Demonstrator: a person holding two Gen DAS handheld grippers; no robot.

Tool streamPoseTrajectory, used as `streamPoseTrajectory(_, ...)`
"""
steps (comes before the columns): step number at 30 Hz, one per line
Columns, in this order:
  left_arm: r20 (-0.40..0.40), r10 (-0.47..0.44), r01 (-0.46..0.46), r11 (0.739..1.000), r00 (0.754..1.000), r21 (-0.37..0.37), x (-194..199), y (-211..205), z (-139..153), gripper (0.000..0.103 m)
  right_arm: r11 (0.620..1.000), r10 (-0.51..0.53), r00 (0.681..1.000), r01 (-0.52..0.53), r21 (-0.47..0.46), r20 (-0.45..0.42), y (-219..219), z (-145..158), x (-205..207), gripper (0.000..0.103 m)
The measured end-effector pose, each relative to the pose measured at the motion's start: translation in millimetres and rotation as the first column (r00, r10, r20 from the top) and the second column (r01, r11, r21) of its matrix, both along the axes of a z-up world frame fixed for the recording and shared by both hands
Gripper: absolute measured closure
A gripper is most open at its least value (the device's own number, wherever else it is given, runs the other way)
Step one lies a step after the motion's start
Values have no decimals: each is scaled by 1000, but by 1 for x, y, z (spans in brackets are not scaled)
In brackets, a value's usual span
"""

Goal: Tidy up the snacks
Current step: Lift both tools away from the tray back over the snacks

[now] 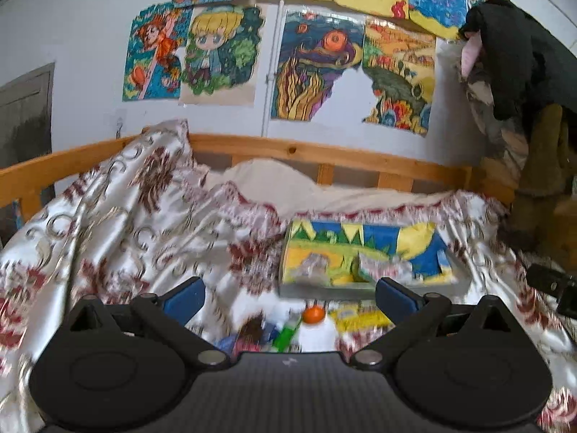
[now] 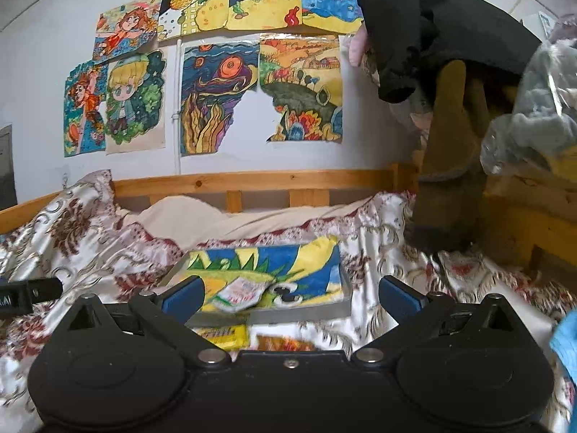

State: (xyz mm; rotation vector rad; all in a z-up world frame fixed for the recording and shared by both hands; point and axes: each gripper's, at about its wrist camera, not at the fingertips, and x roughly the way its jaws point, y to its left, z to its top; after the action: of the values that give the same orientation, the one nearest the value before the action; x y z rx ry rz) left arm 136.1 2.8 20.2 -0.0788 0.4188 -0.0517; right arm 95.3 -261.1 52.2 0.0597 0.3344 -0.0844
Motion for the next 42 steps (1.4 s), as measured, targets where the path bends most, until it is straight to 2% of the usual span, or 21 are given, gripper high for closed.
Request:
streamPoseTrajectory(11, -54, 7, -5, 999, 999, 35, -57, 2, -4, 0, 999, 32, 998, -31, 30, -46, 11, -7, -64, 1)
streamPoseTrajectory(18, -72, 40, -35, 997, 997, 68, -83, 3, -7, 0, 997, 69, 993, -66, 33, -92, 19, -11, -79, 1)
streamPoseTrajectory(23, -104, 49, -44, 998, 993, 52, -87, 6, -9, 0, 995, 100, 988, -99, 15, -116, 27, -15, -87, 1)
streamPoseTrajectory(29, -135, 65, -55, 995, 989, 79, -88, 5, -14, 0, 993, 115, 982, -116, 6, -149, 32, -20, -86, 1)
streamPoseTrajectory(34, -217, 127, -105, 988, 968, 110, -81, 6, -21, 0, 993, 115, 976, -113, 21, -187, 31, -25, -79, 1)
streamPoseTrajectory(37, -267, 148, -126, 987, 952, 98, -75, 10, -26, 0, 994, 112, 970, -110, 19, -214, 33, -29, -75, 1)
streamPoseTrajectory(42, -305, 156, -142, 988, 939, 67, -70, 17, -29, 0, 994, 114, 958, -111, 24, -265, 35, -35, -68, 1)
